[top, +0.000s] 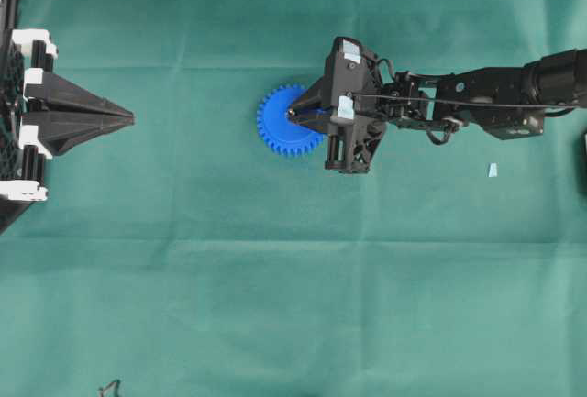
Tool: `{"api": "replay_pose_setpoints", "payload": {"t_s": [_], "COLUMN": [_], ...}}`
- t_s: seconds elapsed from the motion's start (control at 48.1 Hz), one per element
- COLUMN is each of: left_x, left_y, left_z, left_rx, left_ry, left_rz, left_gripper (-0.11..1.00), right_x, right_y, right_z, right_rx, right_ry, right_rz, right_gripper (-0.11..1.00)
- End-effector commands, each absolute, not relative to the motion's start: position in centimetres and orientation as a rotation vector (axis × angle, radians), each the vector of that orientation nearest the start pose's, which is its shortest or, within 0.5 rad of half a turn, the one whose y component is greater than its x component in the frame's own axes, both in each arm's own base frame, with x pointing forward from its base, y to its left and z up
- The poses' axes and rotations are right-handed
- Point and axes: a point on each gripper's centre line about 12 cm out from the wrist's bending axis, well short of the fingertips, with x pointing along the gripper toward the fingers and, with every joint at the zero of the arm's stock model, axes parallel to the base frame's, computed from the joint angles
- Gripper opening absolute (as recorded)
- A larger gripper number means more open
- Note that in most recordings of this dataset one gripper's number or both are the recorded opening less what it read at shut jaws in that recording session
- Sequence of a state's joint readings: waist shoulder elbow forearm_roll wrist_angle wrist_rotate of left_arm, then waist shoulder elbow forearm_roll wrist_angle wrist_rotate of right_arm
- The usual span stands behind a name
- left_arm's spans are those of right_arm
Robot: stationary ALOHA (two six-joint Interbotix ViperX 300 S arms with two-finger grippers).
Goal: Insert the shaft into the center hole of the gear.
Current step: 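Align and lower the shaft into the gear's center hole with the right gripper, then open the right gripper and raise it off the inserted shaft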
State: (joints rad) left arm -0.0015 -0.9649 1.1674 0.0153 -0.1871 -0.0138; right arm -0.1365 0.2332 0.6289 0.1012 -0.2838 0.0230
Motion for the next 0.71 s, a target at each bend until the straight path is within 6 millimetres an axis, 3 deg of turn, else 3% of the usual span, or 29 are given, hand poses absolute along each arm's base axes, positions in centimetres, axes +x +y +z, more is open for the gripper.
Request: {"api": "replay_pose_setpoints", "payload": {"t_s": [0.0, 0.229, 0.312, 0.436, 0.686], "left_x": [20.2, 20.2, 20.2, 20.2, 20.2], "left_y": [-0.1, -0.1, -0.1, -0.1, -0.1], "left_z": [29.3, 29.3, 29.3, 29.3, 29.3], "left_rx": [0.004, 0.003, 0.003, 0.003, 0.003], "left_ry": [-0.003, -0.005, -0.005, -0.003, -0.003], "left_rz": [-0.006, -0.005, -0.006, -0.005, -0.005], "left_gripper": [0.00, 0.00, 0.00, 0.00, 0.00], "right_x": [42.1, 42.2, 42.4, 42.3, 41.1], "right_y": [-6.2, -6.2, -6.2, -6.2, -5.8], "right_z": [12.3, 12.3, 12.8, 13.9, 18.6], "right_rx": [0.150, 0.160, 0.159, 0.158, 0.141], "right_ry": [0.551, 0.550, 0.533, 0.513, 0.467], "right_rz": [-0.195, -0.199, -0.199, -0.197, -0.177], "right_gripper": [0.19, 0.79, 0.94, 0.92, 0.93]}}
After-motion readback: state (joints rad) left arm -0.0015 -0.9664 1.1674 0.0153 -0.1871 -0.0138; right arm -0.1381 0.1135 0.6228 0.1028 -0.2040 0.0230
